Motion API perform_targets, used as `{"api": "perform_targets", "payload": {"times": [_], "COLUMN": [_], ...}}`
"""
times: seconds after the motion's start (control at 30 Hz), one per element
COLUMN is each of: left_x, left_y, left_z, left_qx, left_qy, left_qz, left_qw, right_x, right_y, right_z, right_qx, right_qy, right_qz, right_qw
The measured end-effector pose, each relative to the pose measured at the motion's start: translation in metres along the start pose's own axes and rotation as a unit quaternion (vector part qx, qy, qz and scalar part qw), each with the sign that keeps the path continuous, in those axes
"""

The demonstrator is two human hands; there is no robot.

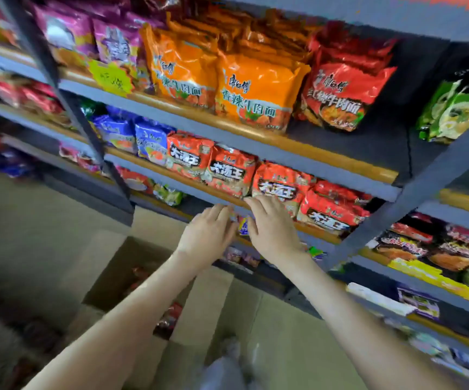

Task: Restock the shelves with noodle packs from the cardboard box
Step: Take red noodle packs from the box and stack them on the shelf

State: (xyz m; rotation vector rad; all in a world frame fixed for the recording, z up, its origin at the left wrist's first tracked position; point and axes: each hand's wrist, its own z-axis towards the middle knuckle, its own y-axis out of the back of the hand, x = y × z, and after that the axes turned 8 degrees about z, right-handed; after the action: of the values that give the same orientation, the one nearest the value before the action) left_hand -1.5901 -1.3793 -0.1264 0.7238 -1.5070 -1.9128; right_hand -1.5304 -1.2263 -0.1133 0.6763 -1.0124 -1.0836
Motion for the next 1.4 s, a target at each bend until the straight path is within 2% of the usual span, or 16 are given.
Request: {"api": "perform_targets", "payload": {"times": [0.03,0.13,0.23,0.3,0.43,0.57,0.63,0.77,0.9,1.0,1.3,1.4], "left_x": [0.009,0.041,0.073,0.094,0.134,0.167,0.177,0.186,0.194,0.202,0.218,0.215], "left_y": [-0.008,-0.043,-0.076,-0.100,-0.147,-0.204,-0.241,-0.344,-0.446,-0.512,-0.633,-0.667], "left_z": [-0.013,-0.079,-0.120,-0.147,-0.182,-0.195,-0.199,-0.204,-0.213,-0.230,-0.255,-0.253], "left_qx": [0.011,0.070,0.153,0.213,0.255,0.318,0.350,0.407,0.454,0.468,0.515,0.552], "left_qy": [0.002,0.101,0.221,0.267,0.326,0.352,0.369,0.413,0.473,0.505,0.549,0.554], "left_qz": [-0.004,-0.011,-0.043,-0.042,-0.033,-0.028,-0.028,-0.049,-0.086,-0.100,-0.149,-0.168], "left_qw": [1.000,0.992,0.962,0.939,0.910,0.880,0.861,0.814,0.750,0.718,0.641,0.601], "right_x": [0.007,0.023,0.036,0.044,0.055,0.060,0.062,0.050,0.025,0.009,-0.017,-0.026], "right_y": [-0.015,-0.074,-0.130,-0.168,-0.238,-0.305,-0.344,-0.449,-0.560,-0.634,-0.779,-0.823], "right_z": [-0.007,-0.034,-0.052,-0.060,-0.058,-0.052,-0.055,-0.070,-0.094,-0.107,-0.133,-0.152], "right_qx": [0.039,0.131,0.211,0.282,0.410,0.513,0.536,0.546,0.581,0.609,0.703,0.734], "right_qy": [0.001,0.008,0.015,0.012,0.000,0.030,0.059,0.067,0.087,0.086,0.073,0.018], "right_qz": [0.024,0.061,0.085,0.090,0.069,0.066,0.082,0.100,0.049,0.012,-0.079,-0.064], "right_qw": [0.999,0.989,0.974,0.955,0.909,0.856,0.838,0.829,0.808,0.788,0.703,0.675]}}
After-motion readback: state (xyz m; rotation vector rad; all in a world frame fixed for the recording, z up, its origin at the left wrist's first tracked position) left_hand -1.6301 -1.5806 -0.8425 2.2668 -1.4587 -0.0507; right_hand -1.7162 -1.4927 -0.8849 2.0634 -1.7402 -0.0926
